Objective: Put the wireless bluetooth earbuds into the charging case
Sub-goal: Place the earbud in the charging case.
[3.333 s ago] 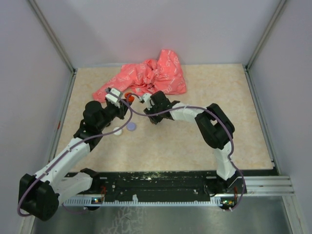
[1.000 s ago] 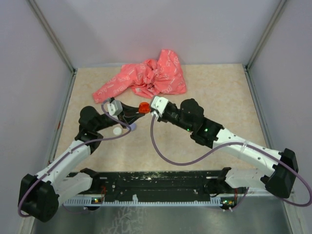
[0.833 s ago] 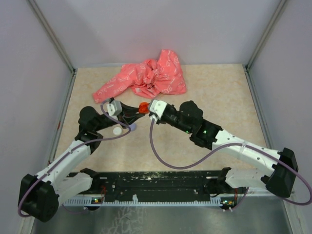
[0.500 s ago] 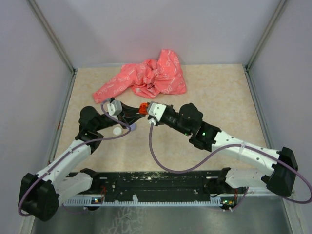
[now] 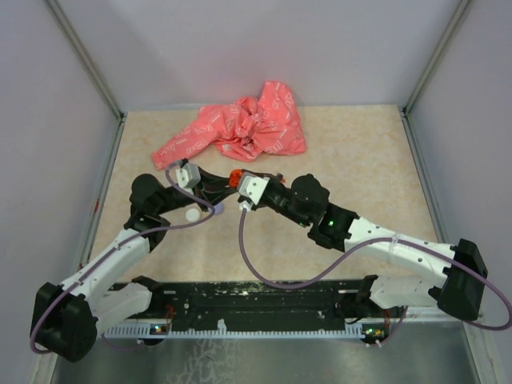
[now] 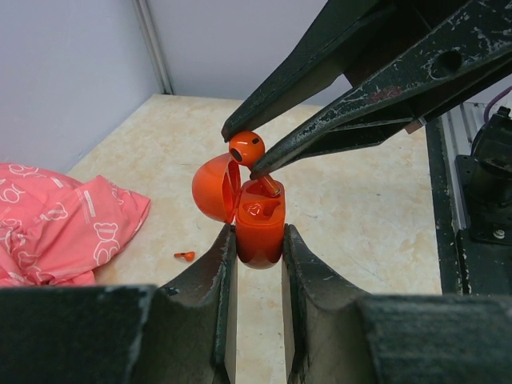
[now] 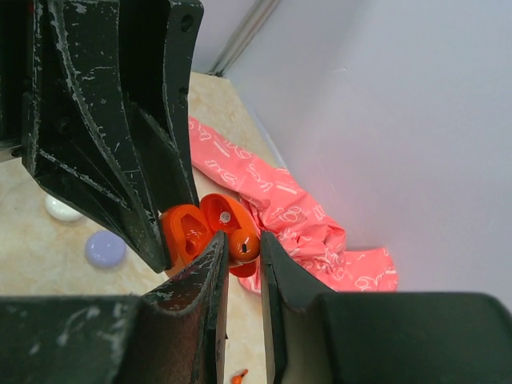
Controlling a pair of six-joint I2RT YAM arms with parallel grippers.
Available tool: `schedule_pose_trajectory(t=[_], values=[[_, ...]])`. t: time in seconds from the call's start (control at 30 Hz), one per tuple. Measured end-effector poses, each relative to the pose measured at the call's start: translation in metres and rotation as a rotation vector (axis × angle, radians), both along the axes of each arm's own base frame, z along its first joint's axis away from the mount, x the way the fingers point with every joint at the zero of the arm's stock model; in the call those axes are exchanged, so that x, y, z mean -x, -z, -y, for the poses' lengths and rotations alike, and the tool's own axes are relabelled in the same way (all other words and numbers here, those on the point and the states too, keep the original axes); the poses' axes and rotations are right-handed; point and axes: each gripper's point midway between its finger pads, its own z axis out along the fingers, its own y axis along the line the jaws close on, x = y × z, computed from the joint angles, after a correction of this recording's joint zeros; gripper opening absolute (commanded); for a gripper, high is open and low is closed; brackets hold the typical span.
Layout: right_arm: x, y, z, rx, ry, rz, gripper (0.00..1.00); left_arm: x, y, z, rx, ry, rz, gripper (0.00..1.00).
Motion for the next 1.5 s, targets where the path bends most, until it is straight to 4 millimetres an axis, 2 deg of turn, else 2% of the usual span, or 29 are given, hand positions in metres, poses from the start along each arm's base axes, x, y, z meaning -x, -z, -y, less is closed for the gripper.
schedule_pose_trajectory(t=[0.53,1.03,1.33,1.5], values=[[0.001,0.007,-0.003,0.019,0.005,0.016,0.07,-0.001,0.002,0.000,0.012,-0.007,-0.044,0.00],[0.011,0.011,-0.009,0.016,-0.061,-0.006,0.14,-0.012,0.008,-0.003,0.011,-0.069,-0.091,0.00],[0.010,0.012,-0.008,0.011,-0.048,-0.018,0.16,-0.013,0.009,-0.003,0.010,-0.071,-0.095,0.00],[0.008,0.016,-0.008,0.009,-0.030,-0.040,0.20,-0.013,0.006,-0.003,0.016,-0.070,-0.081,0.00]])
